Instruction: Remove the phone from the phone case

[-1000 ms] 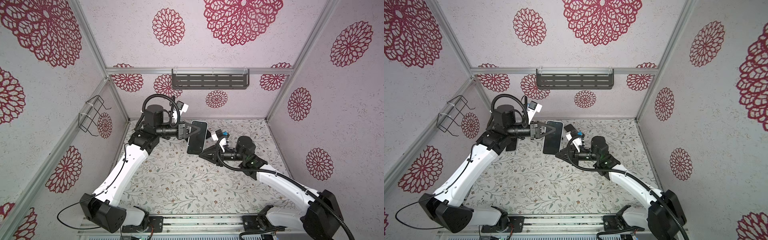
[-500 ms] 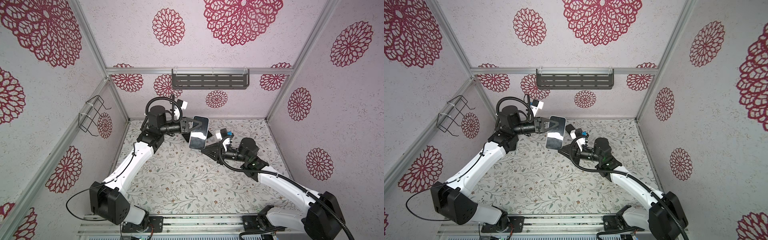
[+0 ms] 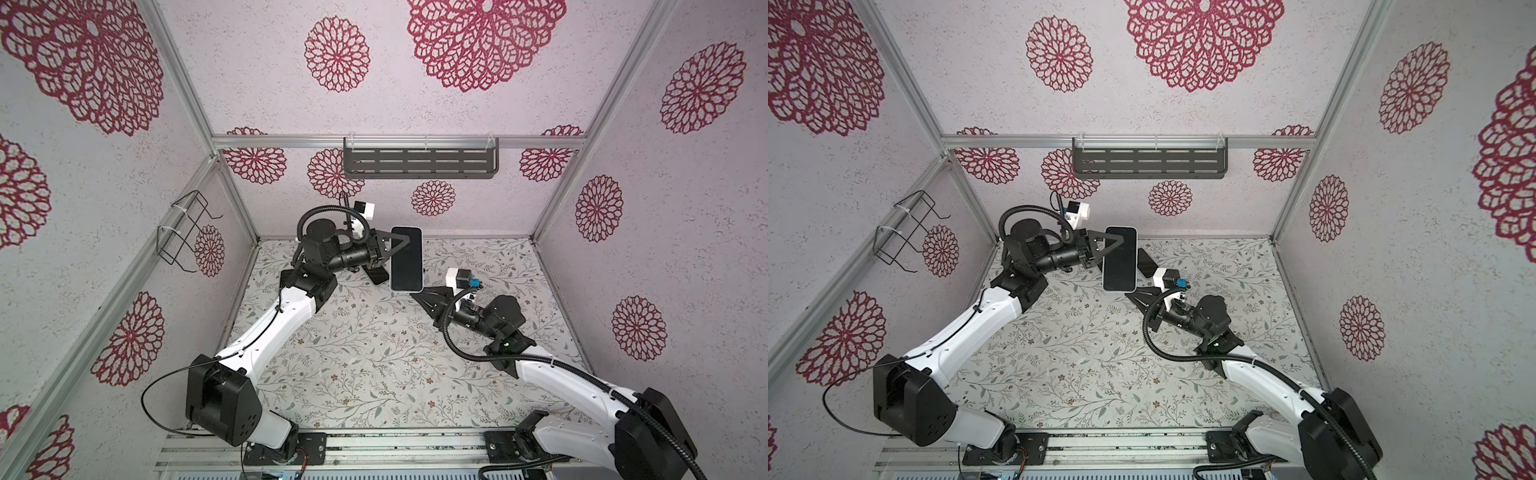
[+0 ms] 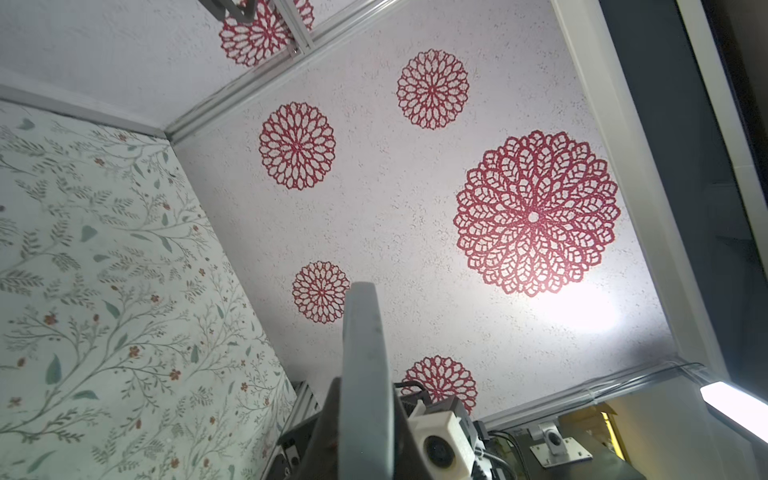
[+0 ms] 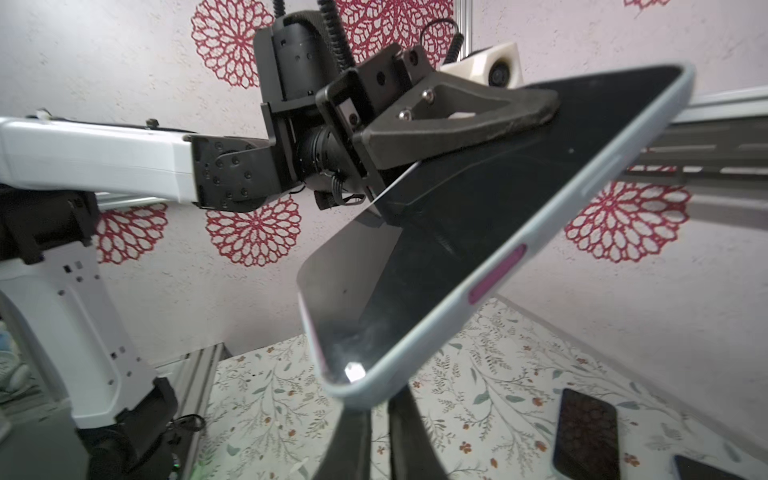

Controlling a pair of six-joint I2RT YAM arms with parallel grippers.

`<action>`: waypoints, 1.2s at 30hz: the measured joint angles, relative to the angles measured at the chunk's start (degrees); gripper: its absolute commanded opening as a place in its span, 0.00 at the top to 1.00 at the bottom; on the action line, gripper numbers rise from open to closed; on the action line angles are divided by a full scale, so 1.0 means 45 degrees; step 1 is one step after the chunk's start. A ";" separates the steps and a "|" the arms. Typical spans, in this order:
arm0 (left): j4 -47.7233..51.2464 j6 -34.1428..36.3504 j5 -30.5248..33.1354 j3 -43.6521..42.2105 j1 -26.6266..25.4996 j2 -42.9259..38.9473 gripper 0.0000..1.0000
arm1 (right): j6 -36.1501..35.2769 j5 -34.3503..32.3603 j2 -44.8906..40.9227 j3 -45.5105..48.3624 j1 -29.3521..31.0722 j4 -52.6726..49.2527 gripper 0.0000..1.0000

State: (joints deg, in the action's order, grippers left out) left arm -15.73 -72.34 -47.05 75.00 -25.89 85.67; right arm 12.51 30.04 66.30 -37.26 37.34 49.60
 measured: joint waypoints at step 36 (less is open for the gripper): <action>0.5707 0.6883 -0.0874 0.1899 0.0199 -0.1350 1.00 | 0.2579 0.4163 -0.1054 -0.1268 -0.0563 -0.4167 0.44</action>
State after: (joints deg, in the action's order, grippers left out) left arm 9.96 -41.36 -50.98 83.55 -24.99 79.59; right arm 24.12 48.77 61.56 -42.96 34.81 30.85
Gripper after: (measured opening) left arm 0.123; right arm 0.580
